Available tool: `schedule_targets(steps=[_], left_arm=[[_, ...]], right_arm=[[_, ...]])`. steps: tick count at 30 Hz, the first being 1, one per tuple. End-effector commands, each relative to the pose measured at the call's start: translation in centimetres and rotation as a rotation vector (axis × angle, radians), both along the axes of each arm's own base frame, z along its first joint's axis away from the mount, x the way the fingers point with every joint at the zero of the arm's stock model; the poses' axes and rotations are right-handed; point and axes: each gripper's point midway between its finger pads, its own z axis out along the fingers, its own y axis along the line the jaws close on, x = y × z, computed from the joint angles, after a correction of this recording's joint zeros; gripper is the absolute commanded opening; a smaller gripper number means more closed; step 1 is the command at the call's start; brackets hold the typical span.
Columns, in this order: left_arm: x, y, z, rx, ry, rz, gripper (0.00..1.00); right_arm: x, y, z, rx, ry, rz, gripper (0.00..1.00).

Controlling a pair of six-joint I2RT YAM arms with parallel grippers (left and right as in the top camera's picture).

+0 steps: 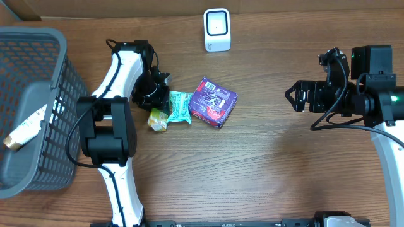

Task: Scan the item barcode
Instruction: 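Place the green juice box beside the mint-green packet, then reach the left gripper into the basket and grasp the white bamboo tube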

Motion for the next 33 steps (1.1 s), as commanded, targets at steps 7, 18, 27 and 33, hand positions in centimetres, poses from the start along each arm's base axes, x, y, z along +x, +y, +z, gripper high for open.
schedule_targets(steps=[7, 18, 27, 33], left_arm=[[2.9, -0.8, 6.6, -0.006, -0.093, 0.077, 0.72], [6.1, 5.5, 30.8, -0.056, -0.714, 0.455, 0.76], [-2.2, 21.4, 37.4, 0.215, -0.884, 1.054, 1.0], [-5.0, 27.9, 32.8, 0.286, -0.708, 1.27, 1.0]], right_arm=[[0.4, -0.1, 0.7, -0.006, -0.026, -0.001, 1.0], [0.4, -0.1, 0.7, -0.006, -0.025, -0.001, 1.0], [0.4, -0.1, 0.7, -0.006, -0.026, -0.001, 1.0], [0.4, -0.1, 0.7, -0.005, -0.025, -0.001, 1.0]])
